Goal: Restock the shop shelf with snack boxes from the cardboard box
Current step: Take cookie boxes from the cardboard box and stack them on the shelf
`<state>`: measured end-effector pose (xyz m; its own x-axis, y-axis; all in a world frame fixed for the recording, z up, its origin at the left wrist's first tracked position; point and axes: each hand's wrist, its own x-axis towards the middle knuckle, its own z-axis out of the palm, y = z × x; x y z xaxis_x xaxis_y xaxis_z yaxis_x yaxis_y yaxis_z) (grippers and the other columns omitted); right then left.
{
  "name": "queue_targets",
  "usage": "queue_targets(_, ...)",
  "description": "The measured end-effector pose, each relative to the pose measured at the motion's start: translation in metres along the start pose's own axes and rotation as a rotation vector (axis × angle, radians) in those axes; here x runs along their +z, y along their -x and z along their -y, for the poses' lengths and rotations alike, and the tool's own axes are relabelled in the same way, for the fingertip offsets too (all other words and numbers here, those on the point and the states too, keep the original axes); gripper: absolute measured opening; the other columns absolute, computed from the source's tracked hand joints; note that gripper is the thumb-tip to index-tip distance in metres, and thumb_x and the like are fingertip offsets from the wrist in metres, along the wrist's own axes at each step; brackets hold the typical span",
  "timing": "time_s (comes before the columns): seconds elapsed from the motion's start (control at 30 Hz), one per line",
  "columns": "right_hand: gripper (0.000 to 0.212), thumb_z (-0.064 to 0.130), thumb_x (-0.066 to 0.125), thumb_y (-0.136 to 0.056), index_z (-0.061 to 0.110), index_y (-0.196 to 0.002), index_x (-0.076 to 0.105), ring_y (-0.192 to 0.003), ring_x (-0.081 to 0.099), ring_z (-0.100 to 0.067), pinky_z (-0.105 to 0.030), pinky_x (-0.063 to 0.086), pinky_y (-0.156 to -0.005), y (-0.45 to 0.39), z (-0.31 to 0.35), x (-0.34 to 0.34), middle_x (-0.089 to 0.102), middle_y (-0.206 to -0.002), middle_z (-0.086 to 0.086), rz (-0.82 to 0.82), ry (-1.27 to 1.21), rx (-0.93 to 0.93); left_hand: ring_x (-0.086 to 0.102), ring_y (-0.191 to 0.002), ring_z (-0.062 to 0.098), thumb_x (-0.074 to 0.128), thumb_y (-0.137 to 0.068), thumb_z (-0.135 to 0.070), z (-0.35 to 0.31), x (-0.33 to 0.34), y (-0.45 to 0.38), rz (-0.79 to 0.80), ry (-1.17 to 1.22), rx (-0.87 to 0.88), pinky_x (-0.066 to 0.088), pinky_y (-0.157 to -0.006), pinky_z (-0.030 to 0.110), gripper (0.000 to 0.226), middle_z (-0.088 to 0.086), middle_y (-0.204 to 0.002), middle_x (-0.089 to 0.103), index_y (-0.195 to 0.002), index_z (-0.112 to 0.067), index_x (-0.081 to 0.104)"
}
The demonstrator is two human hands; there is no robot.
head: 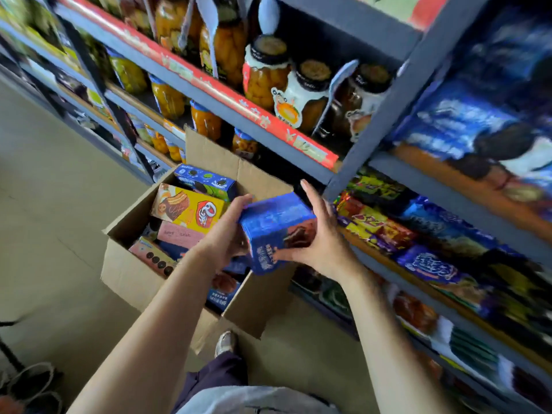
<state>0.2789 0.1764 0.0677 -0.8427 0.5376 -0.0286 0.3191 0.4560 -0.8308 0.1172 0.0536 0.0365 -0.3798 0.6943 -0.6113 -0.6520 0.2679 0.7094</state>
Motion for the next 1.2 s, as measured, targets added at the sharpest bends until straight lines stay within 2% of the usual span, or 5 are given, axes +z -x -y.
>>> queue_targets(0.3, 0.055, 0.017, 0.087, -0.067, 0.012, -0.105, 0.048, -0.082, 0.060, 0.007, -0.015, 0.047, -0.076, 0.151, -0.041, -0.179, 0.058, -0.096, 0.005, -0.248, -0.384, 0.087, 0.065, -0.105, 0.032, 0.064, -0.064, -0.072, 0.008, 0.216, 0.069, 0.306, -0.268, 0.267, 0.049, -0.089, 0.041, 0.074, 0.017, -0.114, 0.072, -0.104, -0.011, 0.076)
queue_targets(0.73, 0.080, 0.048, 0.090, -0.054, 0.025, -0.123, 0.055, -0.107, 0.068, -0.018, -0.035, 0.055, -0.088, 0.316, -0.088, -0.368, 0.073, -0.113, 0.003, -0.470, -0.421, 0.015, 0.065, -0.107, 0.015, 0.084, -0.076, -0.013, 0.071, 0.459, 0.138, 0.760, -0.570, 0.810, 0.055, -0.088, 0.032, 0.069, -0.011, -0.110, 0.069, -0.136, -0.016, 0.052)
queue_targets(0.87, 0.068, 0.031, 0.091, -0.056, 0.026, -0.116, 0.057, -0.101, 0.071, -0.020, -0.024, 0.057, -0.075, 0.338, -0.091, -0.408, 0.075, -0.106, 0.001, -0.697, -0.523, -0.083, 0.062, -0.096, 0.013, 0.065, -0.087, -0.041, 0.069, 0.500, 0.135, 0.426, -0.639, 1.206, 0.053, -0.082, 0.047, 0.033, -0.011, -0.105, 0.065, -0.115, -0.024, 0.068)
queue_targets(1.0, 0.089, 0.027, 0.086, -0.064, 0.033, -0.141, 0.040, -0.111, 0.063, -0.001, -0.014, 0.054, -0.076, 0.340, -0.106, -0.440, 0.062, -0.125, 0.011, -0.878, -0.341, -0.062, 0.052, -0.125, 0.028, 0.054, -0.088, -0.051, 0.059, 0.520, 0.102, 0.024, -1.322, 1.714, 0.042, -0.101, 0.051, 0.050, 0.003, -0.136, 0.056, -0.129, -0.023, 0.063)
queue_targets(1.2, 0.099, 0.027, 0.084, -0.077, 0.049, -0.150, 0.020, -0.129, 0.046, -0.006, -0.020, 0.042, -0.095, 0.315, -0.124, -0.462, 0.041, -0.150, 0.011, -0.763, -0.153, 0.061, 0.019, -0.150, 0.032, 0.045, -0.085, -0.075, 0.065, 0.535, 0.085, -0.119, -1.787, 1.369, 0.012, -0.121, 0.052, 0.082, 0.007, -0.161, 0.029, -0.154, -0.035, 0.029)
